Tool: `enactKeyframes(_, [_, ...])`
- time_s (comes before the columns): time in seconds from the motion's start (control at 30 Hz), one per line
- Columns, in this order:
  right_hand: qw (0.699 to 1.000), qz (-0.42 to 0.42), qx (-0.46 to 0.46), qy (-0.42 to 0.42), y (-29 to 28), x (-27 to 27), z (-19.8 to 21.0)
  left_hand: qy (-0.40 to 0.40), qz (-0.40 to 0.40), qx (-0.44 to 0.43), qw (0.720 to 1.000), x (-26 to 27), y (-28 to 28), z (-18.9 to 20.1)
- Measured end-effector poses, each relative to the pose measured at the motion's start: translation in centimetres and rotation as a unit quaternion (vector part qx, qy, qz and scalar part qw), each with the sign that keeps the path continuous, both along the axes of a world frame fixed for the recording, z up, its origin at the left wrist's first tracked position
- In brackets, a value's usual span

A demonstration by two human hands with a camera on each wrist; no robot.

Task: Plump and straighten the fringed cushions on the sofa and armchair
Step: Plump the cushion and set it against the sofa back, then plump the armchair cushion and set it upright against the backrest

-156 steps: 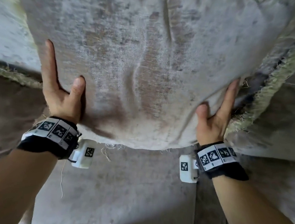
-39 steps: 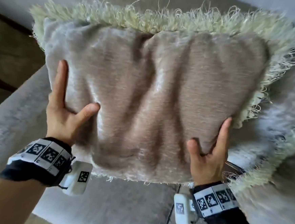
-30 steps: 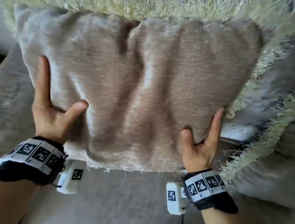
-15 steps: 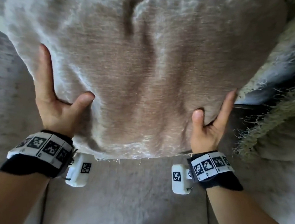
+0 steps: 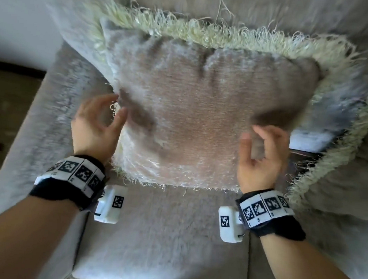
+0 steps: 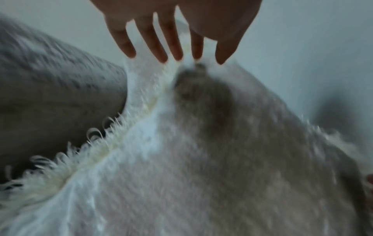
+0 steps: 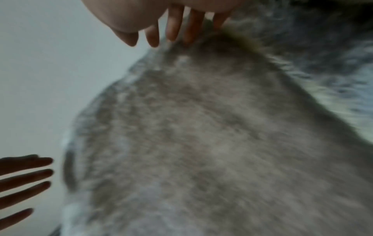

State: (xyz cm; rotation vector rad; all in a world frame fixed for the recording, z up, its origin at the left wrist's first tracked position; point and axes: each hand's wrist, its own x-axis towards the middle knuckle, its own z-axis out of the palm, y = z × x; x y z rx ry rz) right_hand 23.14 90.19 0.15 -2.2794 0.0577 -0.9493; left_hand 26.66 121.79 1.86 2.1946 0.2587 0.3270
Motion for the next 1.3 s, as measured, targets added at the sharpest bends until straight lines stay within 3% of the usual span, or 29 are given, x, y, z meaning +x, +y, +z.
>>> enactKeyframes(0.07, [0.997, 0.065, -0.02, 0.039, 2.7, 1.0, 3.7, 0.06, 0.004, -0.013, 0.998, -1.2, 1.7, 2.7])
enactKeyframes(0.13, [0.975, 0.155, -0.052, 0.147, 5.5, 1.8, 7.6, 0.127, 0.006, 0.003, 0.992, -2.7, 3.6, 5.5])
enactKeyframes(0.23, [0.88, 0.294, -0.176, 0.328, 9.7, 2.4, 12.4, 0.237, -0.002, 0.048, 0.97, -6.5, 6.1, 10.4])
enactKeyframes(0.3, [0.814, 0.355, -0.274, 0.37, 12.7, 1.8, 15.3, 0.277, 0.009, 0.07, 0.958, -10.2, 7.7, 14.0])
enactKeyframes(0.5, [0.661, 0.522, -0.421, 0.336, 23.6, -4.4, 24.0, 0.332, 0.083, 0.101, 0.934, -24.5, 13.3, 22.8])
enactKeyframes(0.77, [0.555, 0.645, -0.476, 0.224, 42.2, -19.5, 32.1, 0.362, 0.22, 0.105, 0.9, -44.7, 21.1, 29.7])
enactKeyframes(1.0, [0.434, 0.701, -0.55, 0.129, 58.3, -36.0, 34.1, 0.371, 0.36, 0.047, 0.855, -62.8, 29.8, 30.3])
enactKeyframes(1.3, [0.325, 0.759, -0.562, 0.052, 77.4, -57.6, 34.4, 0.372, 0.494, -0.031, 0.785, -84.3, 41.4, 30.4])
